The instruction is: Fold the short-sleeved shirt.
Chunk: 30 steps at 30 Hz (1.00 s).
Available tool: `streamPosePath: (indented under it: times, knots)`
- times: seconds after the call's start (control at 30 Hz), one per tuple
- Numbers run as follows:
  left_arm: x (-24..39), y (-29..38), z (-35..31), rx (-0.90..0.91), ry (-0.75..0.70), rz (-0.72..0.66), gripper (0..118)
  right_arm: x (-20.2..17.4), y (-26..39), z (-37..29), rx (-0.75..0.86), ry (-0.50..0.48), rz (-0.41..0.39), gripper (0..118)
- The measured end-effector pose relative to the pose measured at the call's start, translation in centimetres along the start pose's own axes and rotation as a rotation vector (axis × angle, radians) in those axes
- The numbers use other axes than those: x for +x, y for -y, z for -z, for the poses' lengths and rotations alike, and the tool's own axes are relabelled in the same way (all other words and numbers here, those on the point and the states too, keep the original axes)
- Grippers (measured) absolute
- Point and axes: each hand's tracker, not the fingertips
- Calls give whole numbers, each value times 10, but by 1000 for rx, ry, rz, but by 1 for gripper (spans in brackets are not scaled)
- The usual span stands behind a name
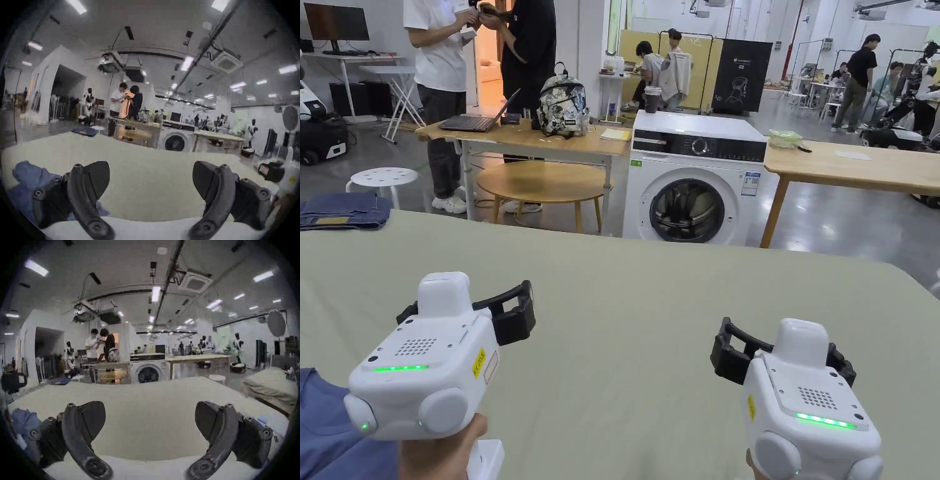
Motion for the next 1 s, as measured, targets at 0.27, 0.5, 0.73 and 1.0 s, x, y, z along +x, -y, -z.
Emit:
streamPosePath:
  times: [0.27,0.5,0.73,1.0]
  knots:
    - [11,7,-7,20,-18,161,105,-5,-1,-3,21,3,-67,112]
    - [11,5,-12,14,-64,163,105,-7,-2,-5,15,11,-70,112]
    - [11,4,-14,-10,-68,154,102,-8,-1,-6,18,16,-100,112]
    - [26,4,-20,22,-84,241,54,-14,-1,-15,55,14,-119,35]
